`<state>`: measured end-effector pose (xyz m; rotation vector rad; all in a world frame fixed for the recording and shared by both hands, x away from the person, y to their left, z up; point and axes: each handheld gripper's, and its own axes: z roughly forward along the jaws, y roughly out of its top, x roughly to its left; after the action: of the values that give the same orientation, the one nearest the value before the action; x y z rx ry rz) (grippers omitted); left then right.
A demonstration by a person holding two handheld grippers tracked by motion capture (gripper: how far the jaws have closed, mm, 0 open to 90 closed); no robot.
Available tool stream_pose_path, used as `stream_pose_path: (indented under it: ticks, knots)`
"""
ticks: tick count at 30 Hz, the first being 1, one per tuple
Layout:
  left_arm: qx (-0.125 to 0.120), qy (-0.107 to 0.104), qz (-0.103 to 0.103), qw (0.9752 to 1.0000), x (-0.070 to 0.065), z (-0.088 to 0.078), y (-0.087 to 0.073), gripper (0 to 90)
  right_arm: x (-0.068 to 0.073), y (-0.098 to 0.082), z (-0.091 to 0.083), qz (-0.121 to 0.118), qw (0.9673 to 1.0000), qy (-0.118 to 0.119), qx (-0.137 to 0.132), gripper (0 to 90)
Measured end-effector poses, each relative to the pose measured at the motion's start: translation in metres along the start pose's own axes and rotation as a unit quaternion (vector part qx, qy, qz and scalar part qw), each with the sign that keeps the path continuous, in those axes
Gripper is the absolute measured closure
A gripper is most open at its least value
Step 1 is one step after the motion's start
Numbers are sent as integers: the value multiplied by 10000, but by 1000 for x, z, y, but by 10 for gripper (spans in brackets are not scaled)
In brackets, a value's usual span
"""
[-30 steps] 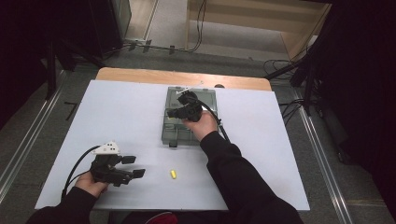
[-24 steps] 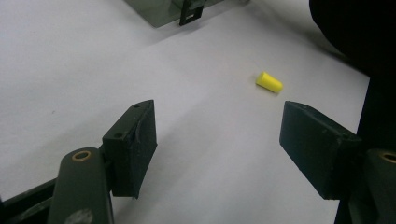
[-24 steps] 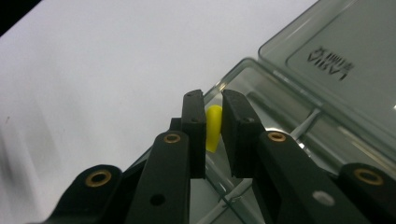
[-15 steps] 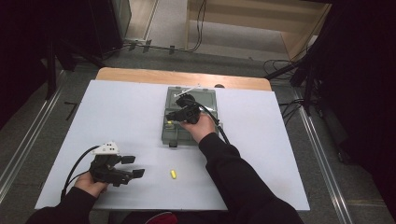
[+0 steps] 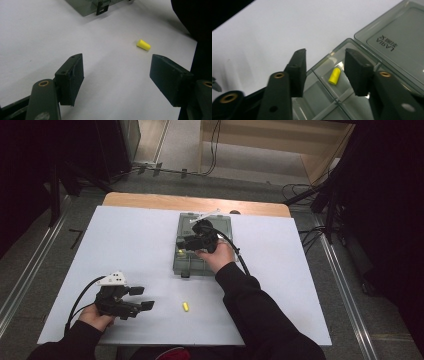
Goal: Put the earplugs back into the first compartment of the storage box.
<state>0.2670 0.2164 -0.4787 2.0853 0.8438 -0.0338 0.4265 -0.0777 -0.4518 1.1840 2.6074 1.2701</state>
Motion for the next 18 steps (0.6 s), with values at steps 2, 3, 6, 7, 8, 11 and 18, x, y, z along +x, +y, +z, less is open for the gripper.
stream_pose_path:
  ticks: [2,3,6,7,8,11,18]
  knots:
    - [-3,10,36,10000,0,0,1,274,1,-2,-4,5,9999,122,-100,407]
    - [-13,-1,33,10000,0,0,1,274,1,-3,-7,50,9997,204,-142,396]
    - [-1,-50,52,10000,0,0,2,274,4,-5,-14,49,9995,270,-152,367]
    - [-17,-36,30,10000,0,1,3,274,5,-5,-17,15,9994,307,-185,358]
    - [-23,-43,27,10000,0,1,3,275,7,-5,-20,13,9993,302,-213,359]
    - [-15,-76,51,10000,1,3,5,275,9,-6,-29,-60,9991,299,-303,344]
    - [-17,-82,63,9999,4,3,9,274,10,-15,-46,-56,9990,256,-350,317]
